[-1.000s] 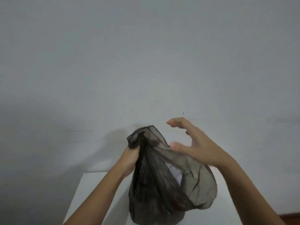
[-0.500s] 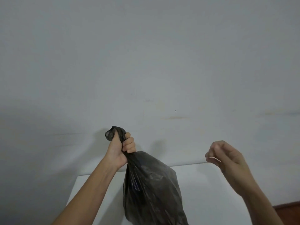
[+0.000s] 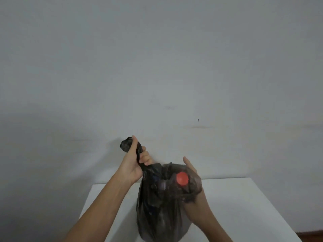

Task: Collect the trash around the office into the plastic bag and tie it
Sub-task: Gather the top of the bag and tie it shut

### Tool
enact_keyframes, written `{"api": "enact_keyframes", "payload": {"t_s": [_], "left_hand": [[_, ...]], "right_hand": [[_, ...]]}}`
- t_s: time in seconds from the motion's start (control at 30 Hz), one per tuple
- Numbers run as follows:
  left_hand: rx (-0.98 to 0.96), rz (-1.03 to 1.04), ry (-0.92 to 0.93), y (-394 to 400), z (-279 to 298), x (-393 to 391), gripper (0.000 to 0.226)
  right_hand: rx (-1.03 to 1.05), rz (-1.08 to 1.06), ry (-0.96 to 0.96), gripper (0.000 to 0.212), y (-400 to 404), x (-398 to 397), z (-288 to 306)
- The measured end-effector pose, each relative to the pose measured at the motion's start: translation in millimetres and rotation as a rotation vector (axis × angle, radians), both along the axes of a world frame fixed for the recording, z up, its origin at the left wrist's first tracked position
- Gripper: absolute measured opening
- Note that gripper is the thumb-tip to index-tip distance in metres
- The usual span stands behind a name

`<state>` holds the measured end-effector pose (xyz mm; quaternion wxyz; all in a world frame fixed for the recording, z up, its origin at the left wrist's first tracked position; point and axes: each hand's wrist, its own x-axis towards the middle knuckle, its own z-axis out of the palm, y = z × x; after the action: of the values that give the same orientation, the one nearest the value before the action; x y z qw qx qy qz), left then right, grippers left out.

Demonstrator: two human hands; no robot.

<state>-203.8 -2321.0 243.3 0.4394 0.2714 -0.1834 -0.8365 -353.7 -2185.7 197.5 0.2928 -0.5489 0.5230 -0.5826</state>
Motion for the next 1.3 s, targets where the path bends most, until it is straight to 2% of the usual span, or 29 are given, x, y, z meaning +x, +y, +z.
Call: {"api": "enact_keyframes", "payload": {"t_s": [0.07, 0.13, 0.2, 0.27, 0.33, 0.4, 0.47, 0.53, 0.6, 0.63, 0.73, 0.77, 0.83, 0.9, 1.0, 1.07, 1.13, 1.17, 1.23, 1.3], "left_hand": [[-0.015, 0.009, -0.027, 0.1, -5.4, 5.2, 0.056], [-0.006, 0.018, -0.023, -0.9, -6.3, 8.3, 0.055], [-0.003, 0.010, -0.001, -1.4, -5.4, 10.4, 0.054], [-0.007, 0.016, 0.002, -1.7, -5.7, 14.1, 0.054], [-0.016, 0.002, -0.002, -0.9, -5.1, 13.0, 0.053], [-0.011, 0.013, 0.013, -0.6, -5.0, 16.8, 0.053], [-0.002, 0.017, 0.019, 0.1, -5.5, 18.4, 0.054], [-0.006, 0.014, 0.012, 0.1, -7.1, 18.1, 0.054], [-0.017, -0.001, 0.003, -0.4, -6.3, 16.6, 0.054], [-0.021, -0.004, 0.000, -1.3, -6.1, 15.8, 0.054], [-0.025, -0.014, 0.012, -1.8, -4.6, 13.8, 0.054], [-0.020, -0.012, 0.013, -1.6, -6.5, 14.5, 0.054], [-0.013, -0.001, 0.019, -1.0, -8.8, 16.3, 0.053], [0.000, 0.015, 0.044, -3.2, -8.0, 19.4, 0.054], [0.071, 0.017, 0.106, -3.5, -10.8, 23.8, 0.052], [0.118, -0.015, 0.150, 0.0, -16.1, 23.4, 0.046], [0.135, -0.036, 0.184, 1.4, -19.8, 21.4, 0.034], [0.120, -0.041, 0.197, 0.7, -15.4, 18.6, 0.031], [0.077, -0.050, 0.156, 3.8, -12.1, 14.2, 0.042], [-0.090, -0.088, 0.027, 16.8, -6.6, 12.0, 0.056]], "right_hand": [[-0.074, 0.008, 0.049, 0.064, -4.9, -8.1, 14.4], [-0.017, 0.095, 0.098, 0.039, -4.0, -15.9, 29.2], [0.066, 0.132, 0.184, 0.028, -2.4, -23.0, 28.2], [0.056, 0.078, 0.311, 0.021, -1.0, -21.7, 23.3], [0.085, -0.003, 0.479, 0.025, -1.4, -27.5, 18.8], [0.158, -0.045, 0.642, 0.039, -5.3, -33.9, 18.9], [0.225, -0.018, 0.707, 0.049, -2.5, -34.8, 22.3], [0.240, 0.069, 0.635, 0.055, 1.4, -33.9, 25.2], [0.170, 0.160, 0.501, 0.046, 5.8, -29.9, 31.4], [0.157, 0.154, 0.453, 0.044, 7.0, -29.0, 32.9], [0.198, 0.025, 0.321, 0.057, 10.2, -27.0, 39.3], [0.166, -0.023, 0.242, 0.054, 11.5, -25.8, 41.8], [-0.024, -0.164, 0.009, 0.045, 13.8, -26.7, 54.1], [-0.143, -0.199, -0.227, 0.050, 10.9, -34.0, 69.6], [-0.020, -0.045, -0.676, 0.053, 2.1, -37.1, 70.0], [0.060, -0.019, -0.847, 0.053, 0.8, -37.4, 62.6], [0.141, -0.001, -0.812, 0.056, 1.2, -37.2, 60.5], [0.170, 0.004, -0.737, 0.056, -3.4, -37.7, 65.8], [0.228, -0.023, -0.560, 0.056, -9.2, -32.7, 75.9], [0.233, -0.029, -0.473, 0.055, -17.9, -20.8, 83.0]]}}
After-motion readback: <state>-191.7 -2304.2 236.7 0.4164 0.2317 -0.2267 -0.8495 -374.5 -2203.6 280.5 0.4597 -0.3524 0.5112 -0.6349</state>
